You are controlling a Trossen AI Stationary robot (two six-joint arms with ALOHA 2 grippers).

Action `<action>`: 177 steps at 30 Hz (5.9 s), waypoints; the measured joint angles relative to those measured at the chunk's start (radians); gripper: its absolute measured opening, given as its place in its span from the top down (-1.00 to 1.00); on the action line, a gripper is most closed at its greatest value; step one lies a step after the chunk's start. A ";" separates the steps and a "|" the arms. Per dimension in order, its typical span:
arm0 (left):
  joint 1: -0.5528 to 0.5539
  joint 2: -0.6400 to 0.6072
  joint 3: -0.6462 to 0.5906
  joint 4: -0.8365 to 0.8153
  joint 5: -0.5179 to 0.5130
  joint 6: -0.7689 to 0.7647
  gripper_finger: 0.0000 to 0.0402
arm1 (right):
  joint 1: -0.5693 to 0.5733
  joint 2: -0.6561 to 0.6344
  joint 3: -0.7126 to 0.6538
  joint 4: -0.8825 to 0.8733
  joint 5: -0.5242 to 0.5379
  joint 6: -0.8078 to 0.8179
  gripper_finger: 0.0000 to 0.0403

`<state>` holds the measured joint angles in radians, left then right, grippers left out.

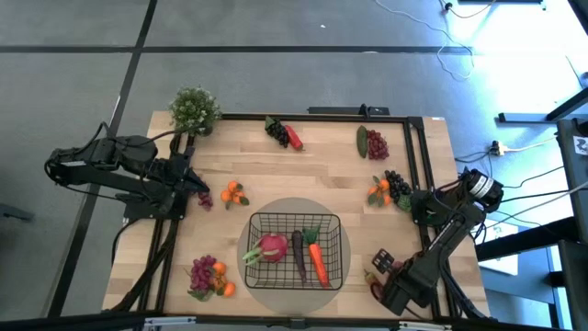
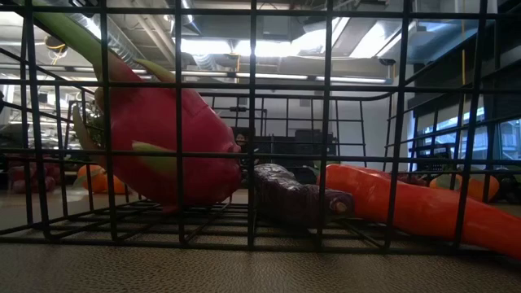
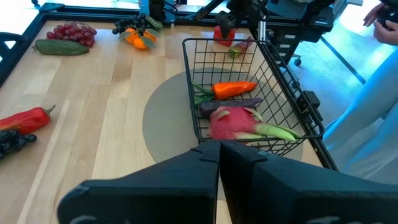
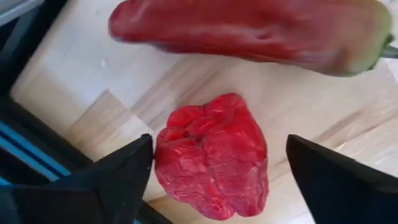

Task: Build produce basket
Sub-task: Put the red bell pepper into the black wire basket

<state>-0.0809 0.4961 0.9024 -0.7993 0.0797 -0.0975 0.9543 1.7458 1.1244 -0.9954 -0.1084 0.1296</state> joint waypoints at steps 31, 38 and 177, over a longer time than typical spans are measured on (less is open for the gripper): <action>0.000 0.000 0.000 0.000 0.000 0.000 1.00 | 0.000 -0.026 0.004 -0.028 -0.067 -0.113 -0.54; 0.000 0.000 0.000 0.000 0.000 0.000 1.00 | 0.000 -0.027 0.004 -0.071 -0.108 -0.232 -0.81; 0.000 0.001 0.000 -0.029 -0.054 -0.027 1.00 | -0.514 -0.061 0.542 0.056 0.416 0.472 0.12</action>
<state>-0.0811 0.4973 0.9028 -0.8283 0.0253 -0.1242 0.4404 1.6852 1.6665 -0.9398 0.3072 0.6017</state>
